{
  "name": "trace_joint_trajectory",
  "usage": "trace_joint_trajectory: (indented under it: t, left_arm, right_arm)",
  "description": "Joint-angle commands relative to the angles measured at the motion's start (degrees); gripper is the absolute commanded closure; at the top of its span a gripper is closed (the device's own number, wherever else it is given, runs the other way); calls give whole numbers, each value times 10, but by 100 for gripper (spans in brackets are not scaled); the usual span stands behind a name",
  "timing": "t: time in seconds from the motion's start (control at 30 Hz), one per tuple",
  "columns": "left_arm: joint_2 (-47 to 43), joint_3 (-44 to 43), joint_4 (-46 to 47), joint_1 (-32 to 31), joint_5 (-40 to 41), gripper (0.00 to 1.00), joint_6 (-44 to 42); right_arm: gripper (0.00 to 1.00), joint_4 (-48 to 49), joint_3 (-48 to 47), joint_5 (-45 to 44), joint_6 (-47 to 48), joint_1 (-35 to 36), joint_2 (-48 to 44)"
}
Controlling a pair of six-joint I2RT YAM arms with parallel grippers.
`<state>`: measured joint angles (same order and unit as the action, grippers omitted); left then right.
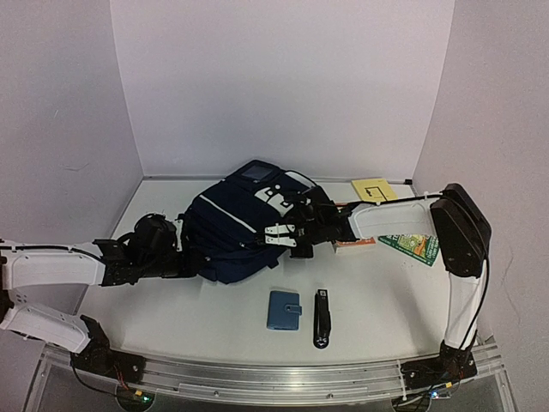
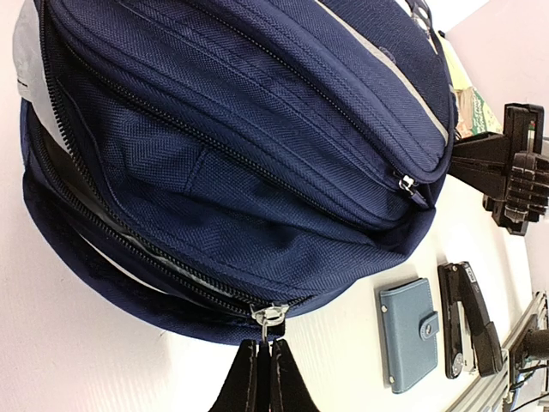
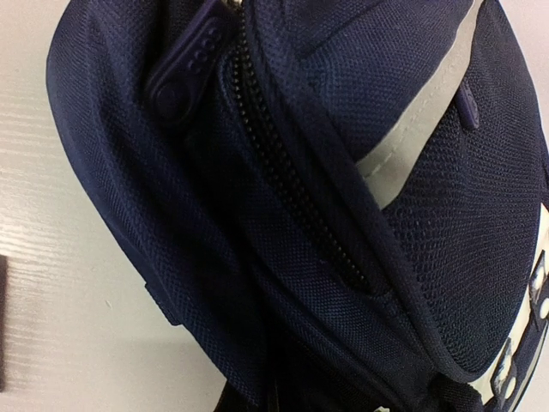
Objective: Pack the student bag
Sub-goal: Zip the student bag at the center of the board.
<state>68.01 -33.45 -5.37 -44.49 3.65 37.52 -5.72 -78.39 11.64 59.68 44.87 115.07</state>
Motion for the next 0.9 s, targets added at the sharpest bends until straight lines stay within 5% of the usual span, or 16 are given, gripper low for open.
trace_joint_trajectory:
  t: [0.0, 0.13, 0.27, 0.47, 0.87]
  left_arm:
    - [-3, 16, 63, 7, -36, 100, -5]
    - [44, -2, 131, 7, -122, 100, -6]
    - [72, -13, 171, 6, -154, 100, 2]
    - [69, -3, 219, 3, -176, 100, 17]
    - [60, 19, 229, -21, -167, 100, 33]
  right_arm:
    - [90, -3, -17, -69, 13, -23, -6]
    - [57, -24, -34, -53, 6, -1, -24]
    - [41, -98, -57, -42, -33, 36, -43]
    - [36, -180, -103, -39, -68, 75, -29]
    - [39, -127, -213, -50, 51, 9, 82]
